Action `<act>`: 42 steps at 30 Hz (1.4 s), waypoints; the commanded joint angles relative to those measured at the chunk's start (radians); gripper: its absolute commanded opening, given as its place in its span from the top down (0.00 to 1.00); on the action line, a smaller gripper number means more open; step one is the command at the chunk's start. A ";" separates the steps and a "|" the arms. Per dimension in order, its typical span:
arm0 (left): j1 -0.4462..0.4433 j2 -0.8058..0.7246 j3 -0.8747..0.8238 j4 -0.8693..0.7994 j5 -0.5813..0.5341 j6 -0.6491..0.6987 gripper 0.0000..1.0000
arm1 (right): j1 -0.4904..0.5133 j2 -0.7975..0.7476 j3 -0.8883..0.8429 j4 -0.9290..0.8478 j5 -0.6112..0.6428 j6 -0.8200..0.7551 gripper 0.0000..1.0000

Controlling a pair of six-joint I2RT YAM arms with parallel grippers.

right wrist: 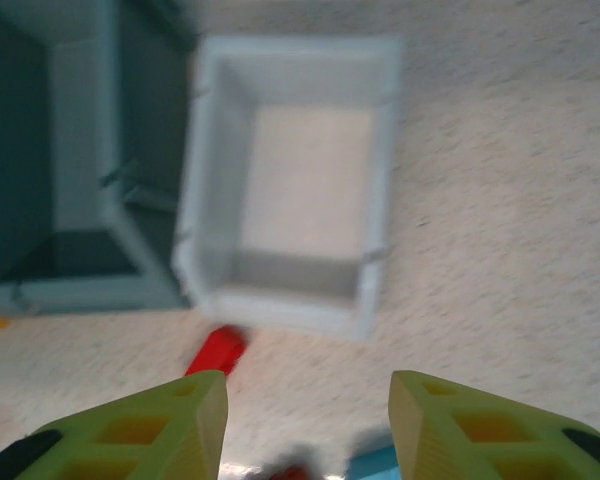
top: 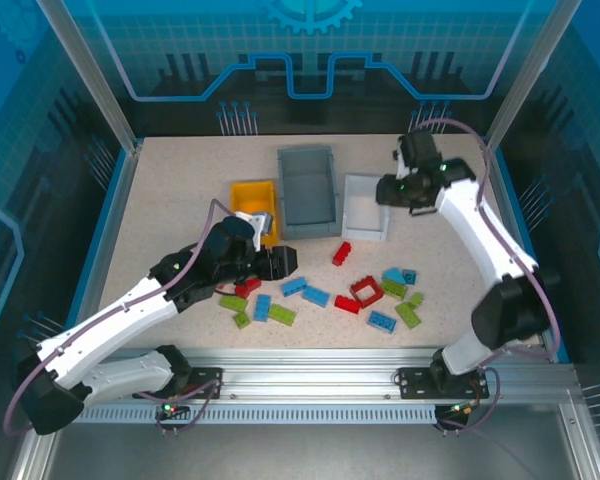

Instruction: Sort the legos into containers by color

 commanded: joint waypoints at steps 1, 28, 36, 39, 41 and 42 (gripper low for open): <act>-0.046 -0.072 -0.057 0.047 -0.063 0.014 0.34 | 0.132 -0.062 -0.202 0.172 0.040 0.210 0.49; -0.147 -0.210 -0.215 0.157 -0.166 -0.009 0.26 | 0.286 0.295 -0.317 0.411 0.077 0.570 0.52; -0.148 -0.198 -0.211 0.164 -0.161 -0.008 0.26 | 0.286 0.319 -0.294 0.380 0.099 0.546 0.63; -0.147 -0.192 -0.208 0.163 -0.162 -0.004 0.26 | 0.289 0.320 -0.291 0.375 0.098 0.539 0.69; -0.149 -0.188 -0.203 0.158 -0.164 0.001 0.26 | 0.294 0.316 -0.292 0.367 0.101 0.536 0.72; -0.148 -0.187 -0.200 0.156 -0.166 0.001 0.26 | 0.299 0.313 -0.293 0.363 0.106 0.535 0.75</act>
